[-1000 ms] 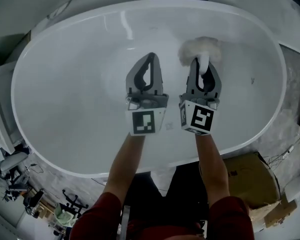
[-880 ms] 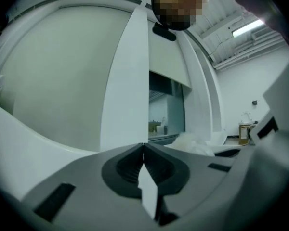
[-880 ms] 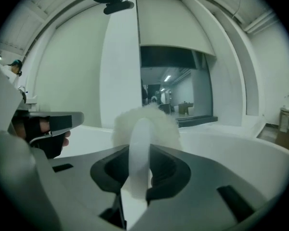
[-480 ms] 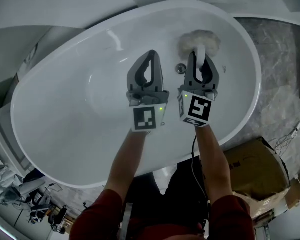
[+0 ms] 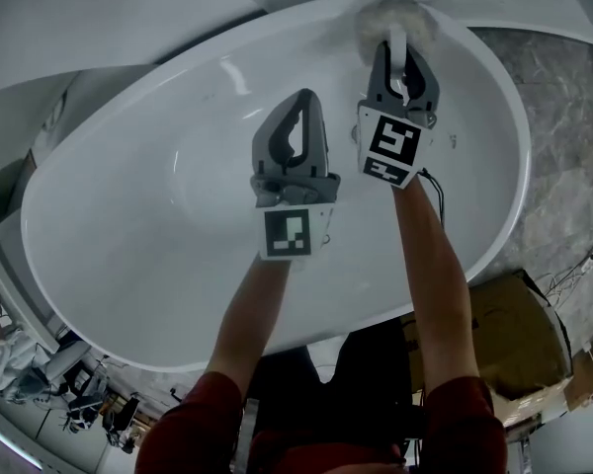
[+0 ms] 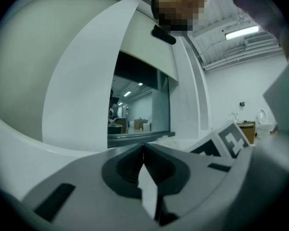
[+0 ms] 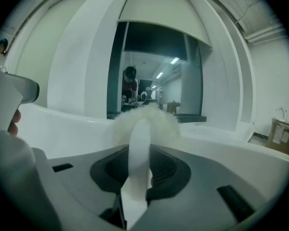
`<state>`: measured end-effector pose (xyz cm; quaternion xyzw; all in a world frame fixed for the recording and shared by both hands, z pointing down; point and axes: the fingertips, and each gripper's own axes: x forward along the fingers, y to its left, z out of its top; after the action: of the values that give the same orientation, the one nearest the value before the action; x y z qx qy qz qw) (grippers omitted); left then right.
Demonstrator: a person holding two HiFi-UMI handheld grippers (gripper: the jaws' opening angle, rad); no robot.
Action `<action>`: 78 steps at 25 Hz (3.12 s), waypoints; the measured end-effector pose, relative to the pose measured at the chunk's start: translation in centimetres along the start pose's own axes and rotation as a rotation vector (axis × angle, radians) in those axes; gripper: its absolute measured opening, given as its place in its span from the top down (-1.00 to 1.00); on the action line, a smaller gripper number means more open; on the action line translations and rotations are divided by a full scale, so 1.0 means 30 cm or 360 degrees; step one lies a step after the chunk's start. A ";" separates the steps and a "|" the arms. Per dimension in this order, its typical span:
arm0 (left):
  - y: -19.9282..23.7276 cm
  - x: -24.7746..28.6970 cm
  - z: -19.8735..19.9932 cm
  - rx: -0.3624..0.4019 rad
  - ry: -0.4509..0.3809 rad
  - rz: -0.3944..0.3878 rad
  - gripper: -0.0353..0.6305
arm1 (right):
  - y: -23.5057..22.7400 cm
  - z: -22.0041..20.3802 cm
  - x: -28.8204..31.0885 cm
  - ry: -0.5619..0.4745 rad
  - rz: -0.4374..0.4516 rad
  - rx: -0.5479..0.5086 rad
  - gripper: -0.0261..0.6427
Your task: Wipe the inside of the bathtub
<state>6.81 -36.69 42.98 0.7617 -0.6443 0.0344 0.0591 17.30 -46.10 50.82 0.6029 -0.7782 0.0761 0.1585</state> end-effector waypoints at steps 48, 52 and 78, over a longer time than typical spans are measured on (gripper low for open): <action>1.311 -1.112 -0.082 -0.0036 0.0032 0.0740 0.85 | 1.523 0.086 -0.227 -0.0110 0.0310 -0.0083 0.64; 1.449 -1.219 -0.120 -0.0016 0.0065 0.0790 0.85 | 1.727 0.078 -0.246 -0.0101 0.0369 -0.0079 0.64; 1.857 -1.671 -0.207 -0.0121 0.0074 0.1011 0.85 | 2.598 0.087 -0.401 -0.0138 0.0749 -0.0291 0.64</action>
<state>-56.33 4.07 45.22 0.5186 -0.8492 0.0446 0.0885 -55.45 -15.54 49.97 0.3910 -0.9069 0.0142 0.1567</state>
